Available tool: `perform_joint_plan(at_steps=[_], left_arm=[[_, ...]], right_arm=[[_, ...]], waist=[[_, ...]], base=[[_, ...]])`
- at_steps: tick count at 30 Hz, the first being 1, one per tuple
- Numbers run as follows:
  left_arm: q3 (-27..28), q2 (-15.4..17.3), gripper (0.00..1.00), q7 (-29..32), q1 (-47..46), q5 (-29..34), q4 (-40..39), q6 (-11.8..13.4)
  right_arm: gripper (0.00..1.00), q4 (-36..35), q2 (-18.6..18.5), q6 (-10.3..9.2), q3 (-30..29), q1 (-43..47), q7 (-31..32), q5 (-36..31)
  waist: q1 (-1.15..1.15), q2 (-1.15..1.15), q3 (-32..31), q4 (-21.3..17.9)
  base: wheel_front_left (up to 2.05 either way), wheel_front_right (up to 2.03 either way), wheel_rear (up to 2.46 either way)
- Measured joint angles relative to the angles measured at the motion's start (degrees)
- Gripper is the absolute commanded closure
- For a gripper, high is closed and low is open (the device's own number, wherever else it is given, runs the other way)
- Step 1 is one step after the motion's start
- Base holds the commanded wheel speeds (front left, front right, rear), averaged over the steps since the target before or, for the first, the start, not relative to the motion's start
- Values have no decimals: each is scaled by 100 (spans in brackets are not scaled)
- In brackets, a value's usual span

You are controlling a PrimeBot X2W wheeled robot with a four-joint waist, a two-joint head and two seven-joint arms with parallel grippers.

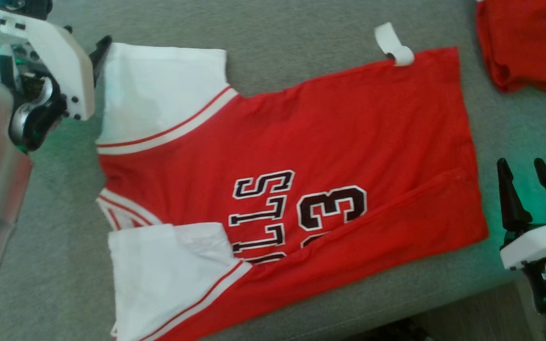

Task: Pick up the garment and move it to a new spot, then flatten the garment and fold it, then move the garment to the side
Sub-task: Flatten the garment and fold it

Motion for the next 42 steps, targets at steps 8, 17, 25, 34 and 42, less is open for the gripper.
perform_joint_plan(at_steps=[8, 17, 25, 34, 42], left_arm=[[-141, 113, 0, 115, 2, -2, 140, -49], [-321, 149, 100, 304, -16, -115, 63, -94], [-538, 78, 100, -109, 33, -163, -158, -101], [-882, -82, 100, -533, 30, -413, -331, -144], [-1102, -79, 100, -738, -25, -586, -419, -145]], right_arm=[[0, 165, 34, 0, 9, -57, -158, 33], [0, 280, 42, 0, 0, -163, -218, 36], [0, 212, -111, 0, 80, -506, -13, 35], [0, 778, -372, 0, 519, -1632, 918, 212], [0, 1695, -465, 0, 927, -2292, 1276, 466]], waist=[[-1, 0, 130, -257], [-1, 0, 85, -222], [-1, 0, -144, 43], [-1, 0, -563, 463], [-2, 0, -658, 727]], base=[[0, 0, 0], [0, 0, 0], [0, 0, 0], [0, 0, 0], [0, 0, 0]])
